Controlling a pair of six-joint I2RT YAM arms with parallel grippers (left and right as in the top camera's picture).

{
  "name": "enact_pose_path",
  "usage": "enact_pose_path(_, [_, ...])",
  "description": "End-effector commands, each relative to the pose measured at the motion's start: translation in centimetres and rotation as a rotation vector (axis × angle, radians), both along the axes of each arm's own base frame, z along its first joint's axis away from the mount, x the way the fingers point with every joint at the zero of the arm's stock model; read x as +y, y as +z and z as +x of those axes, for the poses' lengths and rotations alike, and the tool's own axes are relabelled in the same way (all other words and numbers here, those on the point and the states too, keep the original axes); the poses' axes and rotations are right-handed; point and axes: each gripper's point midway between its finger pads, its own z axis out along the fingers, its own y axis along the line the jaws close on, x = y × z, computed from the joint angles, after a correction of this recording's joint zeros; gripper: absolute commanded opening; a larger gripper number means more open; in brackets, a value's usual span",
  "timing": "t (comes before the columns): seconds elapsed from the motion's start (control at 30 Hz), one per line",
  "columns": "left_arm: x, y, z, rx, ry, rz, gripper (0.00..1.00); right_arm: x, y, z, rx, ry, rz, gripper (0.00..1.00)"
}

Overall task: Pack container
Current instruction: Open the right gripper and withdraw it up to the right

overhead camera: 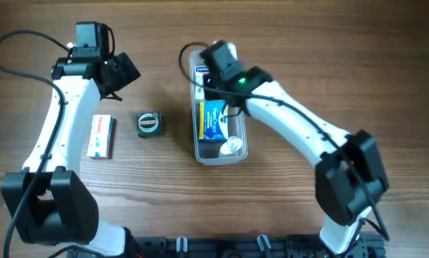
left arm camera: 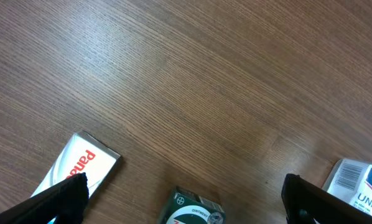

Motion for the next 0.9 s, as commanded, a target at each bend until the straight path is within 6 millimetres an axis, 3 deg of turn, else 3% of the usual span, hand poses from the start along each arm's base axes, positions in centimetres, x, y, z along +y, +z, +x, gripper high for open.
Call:
enact_pose_path(0.0, [0.0, 1.1, 0.2, -0.032, 0.013, -0.014, 1.0, -1.4, 1.4, 1.2, -0.031, -0.003, -0.001, 0.04])
enact_pose_path(0.13, [0.0, 1.1, 0.2, -0.033, 0.013, -0.014, 1.0, -2.8, 2.8, 3.1, -0.11, 0.05, -0.053, 0.16])
enact_pose_path(0.23, [0.0, 1.1, 0.2, -0.033, 0.012, -0.014, 1.0, -5.8, 4.7, 4.5, -0.132, 0.004, -0.065, 0.18])
enact_pose_path(0.27, [0.0, 1.1, 0.2, -0.033, 0.01, -0.018, 1.0, -7.2, 5.3, 4.8, -0.131, -0.024, -0.063, 0.24])
enact_pose_path(0.3, [-0.1, 1.1, 0.2, -0.033, 0.009, -0.021, 1.0, -8.7, 5.8, 5.1, -0.129, -0.058, -0.062, 0.34])
enact_pose_path(0.4, [-0.2, 1.1, 0.3, -0.036, 0.007, -0.023, 1.0, -13.0, 6.5, 5.7, -0.111, -0.153, -0.065, 0.86])
enact_pose_path(0.47, [-0.4, 1.1, 0.3, -0.036, 0.001, -0.037, 1.0, -15.6, 6.1, 5.6, -0.079, -0.202, -0.081, 0.99])
enact_pose_path(0.7, [-1.2, 0.8, 0.4, -0.03, -0.019, -0.077, 1.0, -21.4, 4.6, 4.4, 0.027, -0.309, -0.121, 1.0])
enact_pose_path(0.87, [-1.7, -0.4, 0.4, 0.0, -0.029, -0.079, 1.0, -22.1, 4.6, 4.5, 0.027, -0.323, -0.121, 1.0])
